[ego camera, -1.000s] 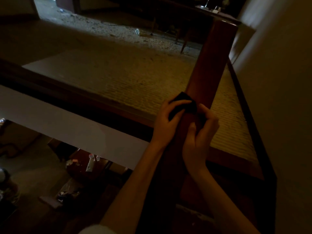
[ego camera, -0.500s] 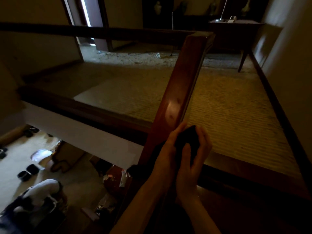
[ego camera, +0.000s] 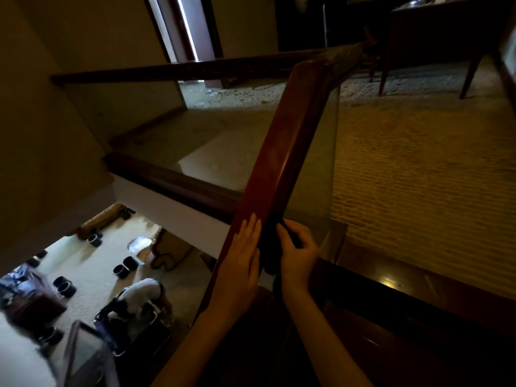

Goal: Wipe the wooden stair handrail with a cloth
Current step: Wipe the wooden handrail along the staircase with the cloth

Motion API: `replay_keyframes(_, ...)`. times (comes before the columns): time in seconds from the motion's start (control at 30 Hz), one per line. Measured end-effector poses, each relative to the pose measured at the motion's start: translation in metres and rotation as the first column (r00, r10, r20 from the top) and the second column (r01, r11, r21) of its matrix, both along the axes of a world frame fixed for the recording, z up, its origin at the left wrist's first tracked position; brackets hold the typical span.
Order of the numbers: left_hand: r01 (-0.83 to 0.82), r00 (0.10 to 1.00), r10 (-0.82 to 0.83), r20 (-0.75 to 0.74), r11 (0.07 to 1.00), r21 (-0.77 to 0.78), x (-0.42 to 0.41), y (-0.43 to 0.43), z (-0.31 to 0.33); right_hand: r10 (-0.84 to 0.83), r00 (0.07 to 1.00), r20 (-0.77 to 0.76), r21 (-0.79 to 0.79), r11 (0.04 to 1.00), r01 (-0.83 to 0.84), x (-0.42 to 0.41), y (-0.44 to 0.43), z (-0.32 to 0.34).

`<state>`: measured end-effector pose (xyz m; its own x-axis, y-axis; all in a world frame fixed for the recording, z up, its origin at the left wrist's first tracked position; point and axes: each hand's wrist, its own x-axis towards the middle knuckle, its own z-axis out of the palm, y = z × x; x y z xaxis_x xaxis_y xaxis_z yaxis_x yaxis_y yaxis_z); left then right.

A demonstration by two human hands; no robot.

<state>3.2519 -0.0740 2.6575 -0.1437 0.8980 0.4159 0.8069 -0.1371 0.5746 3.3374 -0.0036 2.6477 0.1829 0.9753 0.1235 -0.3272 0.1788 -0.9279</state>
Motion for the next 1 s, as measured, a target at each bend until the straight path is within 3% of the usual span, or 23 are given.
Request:
replay_keyframes(0.1, -0.031, 0.999, 0.032, -0.026, 0.999, 0.035, 0.003, 0.009, 0.002, -0.082, 0.993, -0.081, 0.019, 0.996, 0.084, -0.003, 0.052, 0.038)
replay_keyframes(0.2, -0.024, 0.998, 0.026, -0.049, 0.999, 0.04, 0.004, 0.033, 0.013, -0.156, 0.986, -0.054, 0.048, 0.986, 0.158, 0.004, 0.1, 0.073)
replay_keyframes(0.4, -0.034, 0.993, 0.04, -0.107, 0.998, 0.062, 0.003, 0.1, 0.053, -0.031, 0.998, 0.051, 0.174, 0.985, 0.022, -0.001, 0.049, 0.032)
replay_keyframes(0.57, -0.023, 0.993, 0.033, -0.114, 0.996, 0.091, -0.001, 0.102, 0.048, -0.046, 0.974, 0.223, 0.296, 0.955, -0.023, 0.001, 0.051, 0.024)
replay_keyframes(0.8, -0.064, 0.992, 0.084, -0.095, 0.979, 0.193, 0.003, 0.114, 0.058, -0.034, 0.978, 0.208, 0.352, 0.935, -0.042, 0.013, 0.076, 0.031)
replay_keyframes(1.0, -0.112, 0.994, 0.112, 0.015, 0.971, 0.209, 0.005, 0.168, 0.091, -0.17, 0.963, 0.208, 0.444, 0.894, 0.062, 0.014, 0.125, 0.062)
